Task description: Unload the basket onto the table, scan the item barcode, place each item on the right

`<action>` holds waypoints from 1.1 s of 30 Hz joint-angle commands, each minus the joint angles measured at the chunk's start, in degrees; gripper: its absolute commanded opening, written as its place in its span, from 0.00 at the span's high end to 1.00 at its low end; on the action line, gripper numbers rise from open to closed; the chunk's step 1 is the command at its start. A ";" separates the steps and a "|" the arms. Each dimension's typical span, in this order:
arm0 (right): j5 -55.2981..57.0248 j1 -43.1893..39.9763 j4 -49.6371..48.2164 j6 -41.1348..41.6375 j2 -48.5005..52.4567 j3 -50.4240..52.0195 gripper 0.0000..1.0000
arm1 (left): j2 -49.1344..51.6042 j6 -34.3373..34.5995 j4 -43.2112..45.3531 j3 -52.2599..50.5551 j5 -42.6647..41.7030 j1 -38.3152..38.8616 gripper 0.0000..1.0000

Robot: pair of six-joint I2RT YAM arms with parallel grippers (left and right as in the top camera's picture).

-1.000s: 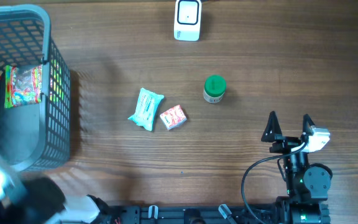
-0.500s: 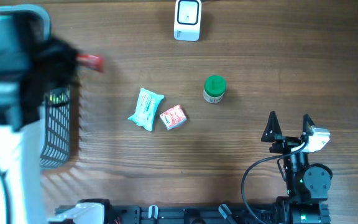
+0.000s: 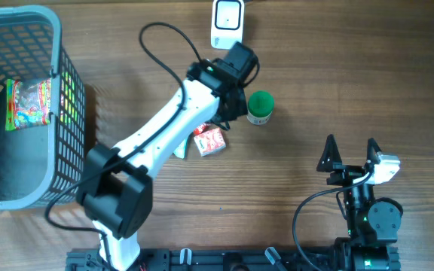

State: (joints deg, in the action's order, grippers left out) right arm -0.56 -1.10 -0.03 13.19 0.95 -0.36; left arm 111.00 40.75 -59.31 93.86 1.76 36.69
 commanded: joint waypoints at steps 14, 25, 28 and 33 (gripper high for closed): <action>0.57 0.28 -0.31 0.48 -0.15 0.07 0.00 | -3.15 -0.09 -0.72 0.70 7.50 -3.08 0.96; 0.57 0.28 -0.31 0.48 -0.15 0.07 0.00 | -26.99 -9.03 -0.94 9.73 15.50 -26.23 0.00; 0.57 0.28 -0.31 0.46 -0.15 0.07 0.00 | -29.99 -19.10 -0.87 9.73 15.52 -36.81 0.00; 0.57 0.28 -0.31 0.46 -0.15 0.07 0.00 | -28.55 -13.90 -2.93 9.60 15.45 -51.65 0.00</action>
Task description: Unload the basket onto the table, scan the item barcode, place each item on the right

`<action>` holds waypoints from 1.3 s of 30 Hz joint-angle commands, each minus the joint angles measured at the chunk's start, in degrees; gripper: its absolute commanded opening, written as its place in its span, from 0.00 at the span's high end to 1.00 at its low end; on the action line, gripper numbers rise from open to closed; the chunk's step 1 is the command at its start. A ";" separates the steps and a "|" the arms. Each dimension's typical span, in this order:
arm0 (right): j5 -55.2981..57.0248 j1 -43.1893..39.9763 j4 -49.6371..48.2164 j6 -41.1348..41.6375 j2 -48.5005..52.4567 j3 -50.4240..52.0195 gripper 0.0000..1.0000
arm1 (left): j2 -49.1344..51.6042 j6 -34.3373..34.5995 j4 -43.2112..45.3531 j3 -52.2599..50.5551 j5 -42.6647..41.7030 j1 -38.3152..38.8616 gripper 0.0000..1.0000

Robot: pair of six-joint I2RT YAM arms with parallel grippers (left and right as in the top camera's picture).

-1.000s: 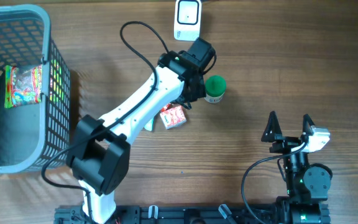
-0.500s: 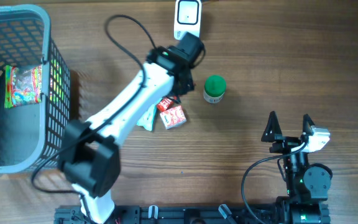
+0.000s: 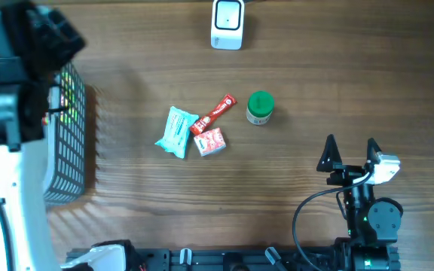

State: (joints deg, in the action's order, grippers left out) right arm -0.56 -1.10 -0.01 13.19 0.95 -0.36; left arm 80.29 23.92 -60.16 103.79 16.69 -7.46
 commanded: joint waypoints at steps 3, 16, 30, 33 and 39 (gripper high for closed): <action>0.57 0.28 -0.33 0.46 -0.15 0.07 0.00 | 5.38 22.29 -7.15 -0.44 0.48 -15.23 0.00; 0.57 0.28 -0.33 0.48 -0.15 0.07 0.00 | 36.89 34.27 1.33 -0.44 -6.34 -23.82 0.00; 0.57 0.28 -0.33 0.50 -0.15 0.07 0.00 | 49.51 34.25 7.19 -0.44 -9.42 -21.66 0.00; 0.57 0.28 -0.33 0.50 -0.15 0.07 0.00 | 49.94 34.23 5.90 -0.48 -9.77 -20.90 0.00; 0.57 0.28 -0.33 0.48 -0.15 0.07 0.00 | 49.72 34.18 2.03 -0.48 -9.81 -20.68 0.96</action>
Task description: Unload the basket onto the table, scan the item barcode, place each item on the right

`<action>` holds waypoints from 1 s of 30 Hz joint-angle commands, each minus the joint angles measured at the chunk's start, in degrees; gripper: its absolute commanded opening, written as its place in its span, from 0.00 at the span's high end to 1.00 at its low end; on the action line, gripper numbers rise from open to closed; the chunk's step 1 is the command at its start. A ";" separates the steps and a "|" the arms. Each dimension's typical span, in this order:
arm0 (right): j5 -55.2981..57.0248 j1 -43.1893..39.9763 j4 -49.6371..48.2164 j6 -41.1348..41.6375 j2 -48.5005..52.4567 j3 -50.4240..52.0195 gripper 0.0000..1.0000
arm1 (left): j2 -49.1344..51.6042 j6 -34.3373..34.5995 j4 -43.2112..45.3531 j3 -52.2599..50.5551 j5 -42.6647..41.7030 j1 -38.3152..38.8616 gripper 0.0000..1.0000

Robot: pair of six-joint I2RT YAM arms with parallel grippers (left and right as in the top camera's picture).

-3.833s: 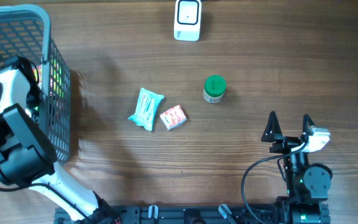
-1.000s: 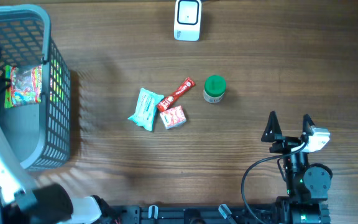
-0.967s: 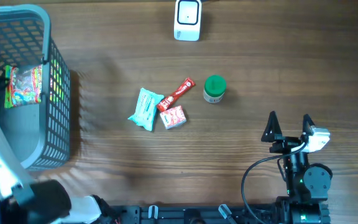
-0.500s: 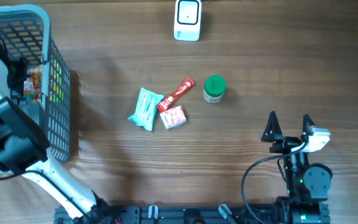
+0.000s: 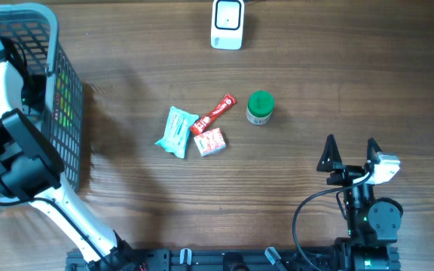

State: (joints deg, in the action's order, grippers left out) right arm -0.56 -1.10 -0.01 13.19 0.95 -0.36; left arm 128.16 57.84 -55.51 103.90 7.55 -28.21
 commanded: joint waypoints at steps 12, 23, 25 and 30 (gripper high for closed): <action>0.57 0.28 -0.33 0.46 -0.15 0.07 0.00 | -25.31 -0.59 -14.43 19.80 -1.38 -2.69 0.96; 0.57 0.28 -0.33 0.48 -0.15 0.07 0.00 | -39.08 -2.05 -18.69 19.04 -5.01 36.46 0.96; 0.57 0.28 -0.35 0.46 -0.15 0.07 0.00 | -34.53 -2.10 -18.47 17.79 -4.98 45.81 0.96; 0.57 0.28 -0.33 0.48 -0.15 0.07 0.00 | -20.81 -3.72 -15.28 17.59 -4.98 62.71 0.96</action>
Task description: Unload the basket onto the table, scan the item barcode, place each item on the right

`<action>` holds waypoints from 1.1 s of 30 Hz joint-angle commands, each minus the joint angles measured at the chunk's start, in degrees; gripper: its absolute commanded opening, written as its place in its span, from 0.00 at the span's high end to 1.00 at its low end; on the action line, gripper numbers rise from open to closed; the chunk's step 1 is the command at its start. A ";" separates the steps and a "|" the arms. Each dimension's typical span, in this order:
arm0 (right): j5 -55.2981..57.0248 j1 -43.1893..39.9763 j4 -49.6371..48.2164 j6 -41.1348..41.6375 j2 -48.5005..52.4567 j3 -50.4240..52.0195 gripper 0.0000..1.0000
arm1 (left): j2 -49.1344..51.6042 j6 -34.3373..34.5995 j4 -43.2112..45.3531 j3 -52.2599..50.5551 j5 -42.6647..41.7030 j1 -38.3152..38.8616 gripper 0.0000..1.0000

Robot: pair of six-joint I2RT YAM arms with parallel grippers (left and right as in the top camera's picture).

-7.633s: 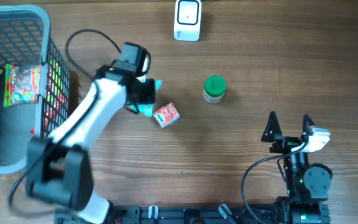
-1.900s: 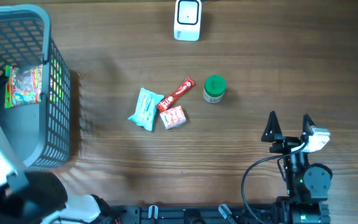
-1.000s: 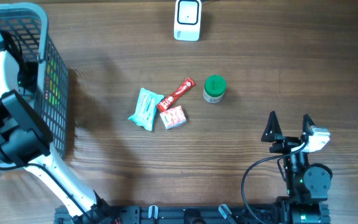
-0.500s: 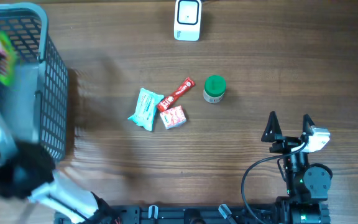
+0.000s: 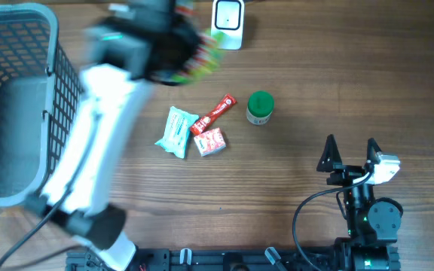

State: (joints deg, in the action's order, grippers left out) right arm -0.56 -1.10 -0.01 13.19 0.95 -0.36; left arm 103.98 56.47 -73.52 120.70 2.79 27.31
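Note:
My left arm shows as a motion-blurred sweep in the overhead view. Its gripper (image 5: 191, 54) sits at the back of the table, just left of the white scanner (image 5: 227, 22). A colourful packet (image 5: 206, 50) sticks out of it toward the scanner, so it appears shut on the packet. The blur hides the fingers themselves. My right gripper (image 5: 349, 154) rests open at the front right, with nothing between its fingers.
A grey wire basket (image 5: 21, 105) stands at the far left with nothing showing inside. In the middle of the table lie a teal packet (image 5: 177, 132), a red stick packet (image 5: 215, 113), a small red-and-white packet (image 5: 210, 141) and a green-capped container (image 5: 260, 108).
My left arm was reaching into the basket at the far left. Now it is at the back centre beside the scanner, with the colourful packet at its tip. The right arm has not moved.
My left gripper was first among the items at the table's middle, while the colourful packet lay in the basket. Then the arm was over the basket, then down inside it. Now the basket shows no packet, and the packet is at my gripper beside the scanner.

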 commanded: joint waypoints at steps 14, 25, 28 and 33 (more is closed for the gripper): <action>0.57 0.28 -0.33 0.48 -0.15 0.07 0.00 | 25.27 -13.66 31.61 0.74 -0.44 20.24 0.96; 0.57 0.28 -0.33 0.48 -0.15 0.07 0.00 | 31.36 -13.68 31.17 0.35 -4.85 23.74 0.61; 0.57 0.28 -0.33 0.48 -0.15 0.07 0.00 | 31.10 -14.29 31.63 0.44 -4.68 23.23 0.45; 0.57 0.28 -0.33 0.48 -0.15 0.07 0.00 | 30.23 -14.29 32.72 0.48 -4.70 21.68 0.43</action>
State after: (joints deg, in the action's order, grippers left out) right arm -0.56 -1.10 -0.03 13.19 0.95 -0.36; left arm 136.03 43.09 -41.36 120.49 -1.65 50.43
